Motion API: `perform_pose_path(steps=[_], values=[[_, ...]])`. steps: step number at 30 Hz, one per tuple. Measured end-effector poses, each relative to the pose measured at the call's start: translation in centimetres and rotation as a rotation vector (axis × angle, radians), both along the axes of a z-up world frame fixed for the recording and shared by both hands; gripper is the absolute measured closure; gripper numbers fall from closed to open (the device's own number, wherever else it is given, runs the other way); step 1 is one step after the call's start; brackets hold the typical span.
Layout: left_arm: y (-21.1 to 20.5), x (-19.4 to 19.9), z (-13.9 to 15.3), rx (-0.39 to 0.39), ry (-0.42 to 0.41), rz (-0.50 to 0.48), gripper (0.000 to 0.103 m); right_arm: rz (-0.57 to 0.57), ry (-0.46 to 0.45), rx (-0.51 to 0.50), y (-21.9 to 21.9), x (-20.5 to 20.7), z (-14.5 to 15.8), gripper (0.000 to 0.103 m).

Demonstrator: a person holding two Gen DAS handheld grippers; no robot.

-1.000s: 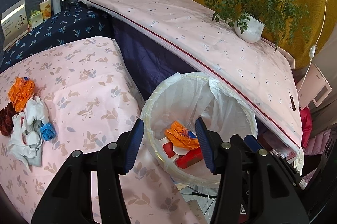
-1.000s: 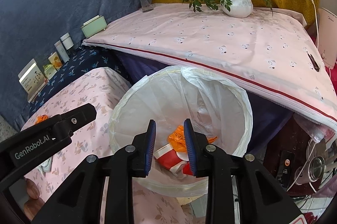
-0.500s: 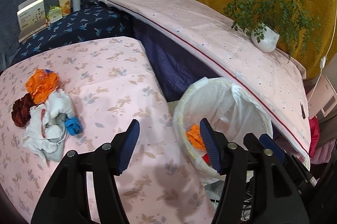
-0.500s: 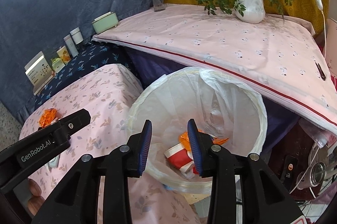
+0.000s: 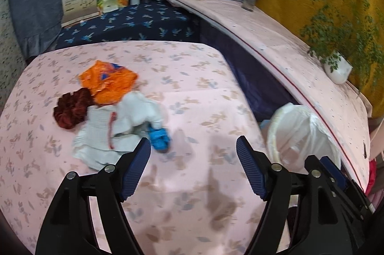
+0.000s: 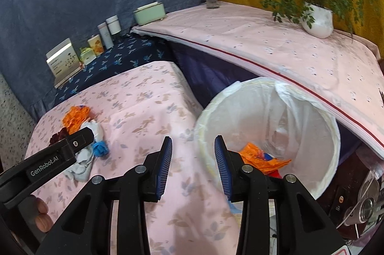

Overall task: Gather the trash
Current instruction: 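Lift both open tools away from the bin toward the remaining items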

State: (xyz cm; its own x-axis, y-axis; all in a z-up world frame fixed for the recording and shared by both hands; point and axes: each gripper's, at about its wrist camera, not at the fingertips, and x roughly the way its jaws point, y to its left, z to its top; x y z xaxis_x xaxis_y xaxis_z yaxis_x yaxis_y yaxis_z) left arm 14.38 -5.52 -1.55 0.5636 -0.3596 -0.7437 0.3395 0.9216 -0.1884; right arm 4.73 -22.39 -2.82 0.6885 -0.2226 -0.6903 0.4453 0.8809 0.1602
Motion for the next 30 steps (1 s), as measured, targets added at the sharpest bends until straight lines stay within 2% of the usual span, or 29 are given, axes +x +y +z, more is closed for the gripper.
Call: perform_pose_path(steps=[7,12,17,26,30], values=[[4.8,1.4,-1.1,0.035,0.002,0.095,0.032,0.089,0.005,-0.016,3.9,2.4,0.2,0.06],[8.1,2.4,-2.0,0.041,0.02,0.169,0.025,0.14,0.015,-0.009,6.2,3.9,-0.1,0.059],[10.7,3.6,-3.3,0.033,0.068,0.219,0.024,0.178,0.032,-0.008,8.1,5.3,-0.6,0.059],[12.8,5.3,-5.0,-0.01,0.146,0.241,0.025,0.227,0.049,-0.011,10.6,8.3,-1.2,0.059],[12.8,6.2,-5.3,-0.032,0.172,0.229,0.03,0.242,0.049,-0.006,11.4,10.0,-1.3,0.059]])
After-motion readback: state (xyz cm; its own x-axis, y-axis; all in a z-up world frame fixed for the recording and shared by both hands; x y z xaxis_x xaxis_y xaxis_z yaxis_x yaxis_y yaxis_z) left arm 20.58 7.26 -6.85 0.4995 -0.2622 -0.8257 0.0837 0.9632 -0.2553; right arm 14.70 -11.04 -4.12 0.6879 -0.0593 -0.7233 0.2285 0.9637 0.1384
